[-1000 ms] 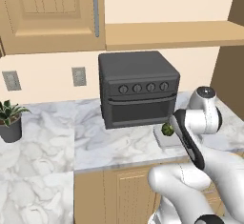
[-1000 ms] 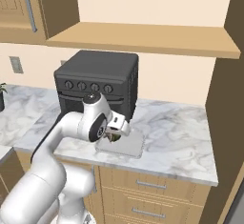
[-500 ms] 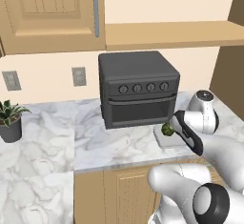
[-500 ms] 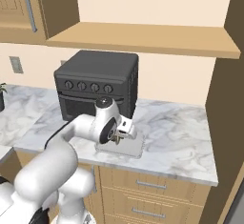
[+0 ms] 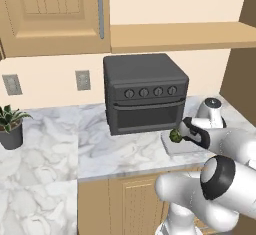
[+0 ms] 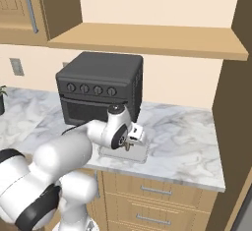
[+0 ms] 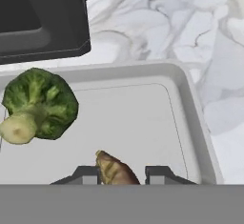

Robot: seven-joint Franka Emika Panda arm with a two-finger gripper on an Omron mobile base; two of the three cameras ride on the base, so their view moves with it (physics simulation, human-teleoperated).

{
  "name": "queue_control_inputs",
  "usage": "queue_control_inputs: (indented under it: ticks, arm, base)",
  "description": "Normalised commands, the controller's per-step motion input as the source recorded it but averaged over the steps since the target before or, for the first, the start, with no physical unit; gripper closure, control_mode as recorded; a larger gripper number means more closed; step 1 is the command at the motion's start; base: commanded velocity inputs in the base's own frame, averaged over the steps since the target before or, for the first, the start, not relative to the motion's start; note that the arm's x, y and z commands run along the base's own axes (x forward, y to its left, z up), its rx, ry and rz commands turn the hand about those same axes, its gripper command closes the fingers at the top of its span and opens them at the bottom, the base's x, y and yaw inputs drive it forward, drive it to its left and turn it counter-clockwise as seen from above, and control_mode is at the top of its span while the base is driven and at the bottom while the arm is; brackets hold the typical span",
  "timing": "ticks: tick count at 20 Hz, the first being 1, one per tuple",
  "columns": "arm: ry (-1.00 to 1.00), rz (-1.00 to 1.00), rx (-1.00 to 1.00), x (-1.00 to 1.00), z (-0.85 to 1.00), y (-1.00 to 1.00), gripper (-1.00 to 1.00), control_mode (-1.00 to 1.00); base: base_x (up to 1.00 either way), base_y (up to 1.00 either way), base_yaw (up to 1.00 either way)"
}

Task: Take the mushroom and broccoli out of the freezer and place them in the tupperware container on the counter. Then put the tupperware containing the vegetables back in the freezer.

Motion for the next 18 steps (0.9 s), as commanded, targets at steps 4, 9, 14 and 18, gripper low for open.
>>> queue_control_inputs:
  ticks: [4,9,14,18]
  arm:
    - [0.01,0.00,0.00,0.09,-0.26,-0.04,-1.00,-1.00]
    - [0.03,0.00,0.00,0.18,-0.25,0.00,-1.00,-1.00]
    - [0.00,0.00,0.00,0.22,-0.06,0.00,-1.00,-1.00]
    - [0.00,0.00,0.00,0.18,0.00,0.00,-1.00,-1.00]
  base:
    - [0.00,0.00,0.00]
    - [0.00,0.00,0.00]
    - [0.00,0.00,0.00]
    - [0.00,0.00,0.00]
